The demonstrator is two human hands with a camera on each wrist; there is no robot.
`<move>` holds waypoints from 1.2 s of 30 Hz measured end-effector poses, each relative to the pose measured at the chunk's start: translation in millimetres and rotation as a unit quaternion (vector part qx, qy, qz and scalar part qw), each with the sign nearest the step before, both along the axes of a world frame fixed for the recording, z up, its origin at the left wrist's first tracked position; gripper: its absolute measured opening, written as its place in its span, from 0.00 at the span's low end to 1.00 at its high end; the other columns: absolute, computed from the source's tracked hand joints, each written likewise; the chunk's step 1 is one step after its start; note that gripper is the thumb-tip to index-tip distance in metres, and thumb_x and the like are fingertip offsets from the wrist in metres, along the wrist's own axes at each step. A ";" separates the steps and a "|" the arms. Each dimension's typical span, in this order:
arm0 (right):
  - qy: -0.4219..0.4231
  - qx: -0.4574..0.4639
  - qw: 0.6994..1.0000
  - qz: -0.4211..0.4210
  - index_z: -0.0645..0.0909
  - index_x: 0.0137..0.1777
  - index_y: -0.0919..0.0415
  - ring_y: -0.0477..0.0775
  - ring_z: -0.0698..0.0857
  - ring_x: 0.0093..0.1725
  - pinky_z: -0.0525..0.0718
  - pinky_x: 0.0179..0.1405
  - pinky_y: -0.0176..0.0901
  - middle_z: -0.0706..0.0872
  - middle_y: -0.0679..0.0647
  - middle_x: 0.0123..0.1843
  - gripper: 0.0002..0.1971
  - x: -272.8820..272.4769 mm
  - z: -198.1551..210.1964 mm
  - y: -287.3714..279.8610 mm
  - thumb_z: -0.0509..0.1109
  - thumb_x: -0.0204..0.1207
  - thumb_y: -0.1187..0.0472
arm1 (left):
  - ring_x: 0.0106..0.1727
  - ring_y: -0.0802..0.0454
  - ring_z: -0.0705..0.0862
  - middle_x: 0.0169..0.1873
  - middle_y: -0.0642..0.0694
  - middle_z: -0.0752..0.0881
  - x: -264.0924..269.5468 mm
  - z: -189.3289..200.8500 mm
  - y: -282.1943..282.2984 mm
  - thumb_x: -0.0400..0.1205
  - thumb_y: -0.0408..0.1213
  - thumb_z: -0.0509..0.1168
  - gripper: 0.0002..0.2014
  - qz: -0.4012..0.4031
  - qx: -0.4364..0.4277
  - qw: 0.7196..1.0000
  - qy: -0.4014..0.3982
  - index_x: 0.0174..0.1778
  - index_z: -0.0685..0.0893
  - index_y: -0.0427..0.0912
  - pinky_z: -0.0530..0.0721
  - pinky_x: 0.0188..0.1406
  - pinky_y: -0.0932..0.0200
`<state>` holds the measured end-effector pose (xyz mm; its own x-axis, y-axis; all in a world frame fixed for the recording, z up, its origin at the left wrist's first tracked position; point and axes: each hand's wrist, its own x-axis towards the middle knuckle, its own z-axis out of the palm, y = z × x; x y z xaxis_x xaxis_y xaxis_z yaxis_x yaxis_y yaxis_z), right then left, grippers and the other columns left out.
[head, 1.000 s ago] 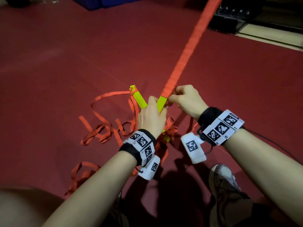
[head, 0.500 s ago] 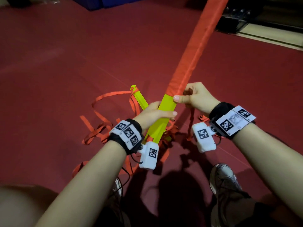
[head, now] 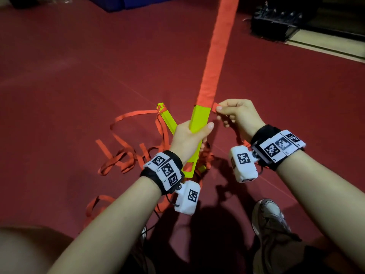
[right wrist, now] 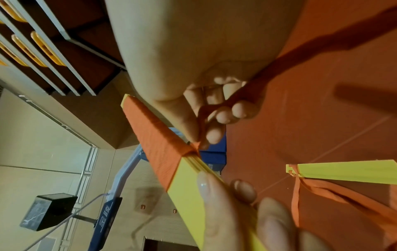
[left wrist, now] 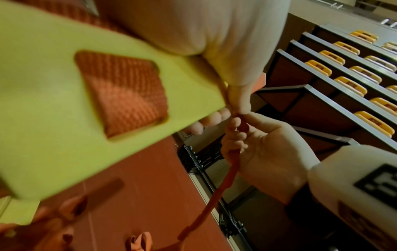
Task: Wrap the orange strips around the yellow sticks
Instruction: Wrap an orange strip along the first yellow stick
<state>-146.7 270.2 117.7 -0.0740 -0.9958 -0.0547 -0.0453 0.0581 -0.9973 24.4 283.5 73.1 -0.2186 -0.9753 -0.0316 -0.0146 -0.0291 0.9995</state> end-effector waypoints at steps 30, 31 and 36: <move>0.276 -0.006 0.961 -0.001 0.88 0.31 0.60 0.42 0.85 0.32 0.80 0.40 0.42 0.89 0.49 0.27 0.07 -12.2 1.8 0.6 0.81 0.68 0.66 | 0.28 0.52 0.77 0.28 0.52 0.80 -4.5 -10.0 9.5 0.77 0.68 0.61 0.26 0.007 -0.076 0.991 -0.114 0.45 0.77 0.45 0.75 0.32 0.51; 0.296 -0.007 0.955 0.006 0.89 0.34 0.62 0.42 0.85 0.33 0.81 0.40 0.40 0.89 0.50 0.29 0.05 -9.7 6.3 2.3 0.80 0.69 0.64 | 0.29 0.54 0.77 0.29 0.53 0.80 -4.5 -10.5 8.2 0.79 0.67 0.62 0.25 0.024 -0.077 0.987 -0.135 0.47 0.78 0.46 0.74 0.34 0.52; 0.304 -0.007 0.952 -0.021 0.88 0.34 0.70 0.35 0.77 0.21 0.70 0.25 0.26 0.84 0.46 0.22 0.06 4.4 11.9 7.9 0.77 0.69 0.66 | 0.43 0.47 0.83 0.39 0.52 0.83 -4.8 -2.1 5.8 0.81 0.59 0.70 0.22 0.081 -0.090 0.963 -0.242 0.54 0.75 0.45 0.77 0.43 0.47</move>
